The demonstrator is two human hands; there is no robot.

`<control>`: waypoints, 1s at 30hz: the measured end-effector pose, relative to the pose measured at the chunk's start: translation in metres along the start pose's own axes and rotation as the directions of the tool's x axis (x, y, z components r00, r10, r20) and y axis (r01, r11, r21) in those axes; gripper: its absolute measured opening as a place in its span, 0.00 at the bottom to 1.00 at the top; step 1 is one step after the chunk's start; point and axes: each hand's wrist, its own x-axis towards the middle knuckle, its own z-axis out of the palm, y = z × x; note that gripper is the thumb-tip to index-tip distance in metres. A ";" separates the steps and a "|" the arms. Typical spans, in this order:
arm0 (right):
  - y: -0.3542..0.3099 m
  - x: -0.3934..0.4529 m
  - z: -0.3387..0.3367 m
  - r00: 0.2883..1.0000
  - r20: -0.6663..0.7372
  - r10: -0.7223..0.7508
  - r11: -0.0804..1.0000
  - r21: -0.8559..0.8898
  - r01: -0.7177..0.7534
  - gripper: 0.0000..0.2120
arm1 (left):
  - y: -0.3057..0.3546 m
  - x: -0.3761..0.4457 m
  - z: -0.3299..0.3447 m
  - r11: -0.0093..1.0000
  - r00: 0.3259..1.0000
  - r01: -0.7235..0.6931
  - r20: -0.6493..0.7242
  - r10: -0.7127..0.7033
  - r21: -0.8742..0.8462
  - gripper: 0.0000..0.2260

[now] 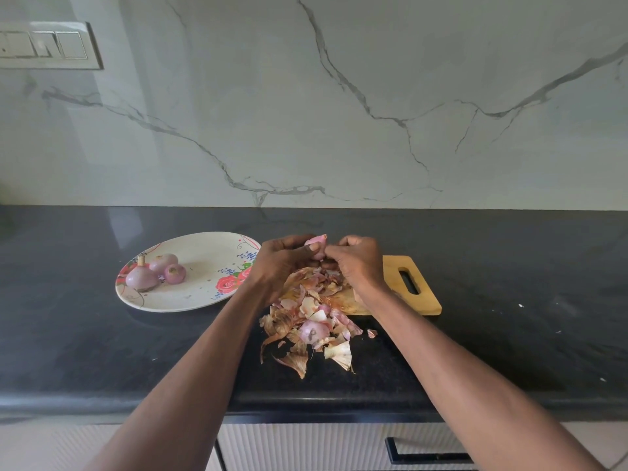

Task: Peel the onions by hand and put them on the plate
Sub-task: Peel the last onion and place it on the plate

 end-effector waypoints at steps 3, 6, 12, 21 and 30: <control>-0.003 -0.001 -0.001 0.998 0.043 0.039 0.994 0.104 -0.043 0.04 | 0.000 0.004 -0.003 0.996 0.999 0.025 -0.035 -0.027 -0.081 0.14; -0.004 0.000 0.000 0.995 0.057 0.082 0.982 0.165 -0.090 0.04 | 0.001 0.008 -0.005 0.982 0.994 0.059 -0.077 -0.074 -0.179 0.09; -0.005 0.001 -0.001 0.998 0.036 0.048 0.996 0.077 -0.051 0.07 | 0.006 0.006 -0.006 0.956 0.991 0.101 -0.057 -0.121 -0.276 0.06; 0.001 0.003 -0.001 0.965 0.248 -0.084 0.920 -0.354 0.171 0.06 | 0.002 0.008 -0.011 0.985 0.993 0.078 -0.074 -0.090 -0.152 0.08; -0.007 0.003 -0.005 0.983 0.183 -0.030 1.000 -0.001 0.031 0.09 | 0.002 0.004 -0.007 0.991 0.998 0.061 -0.010 -0.063 -0.118 0.12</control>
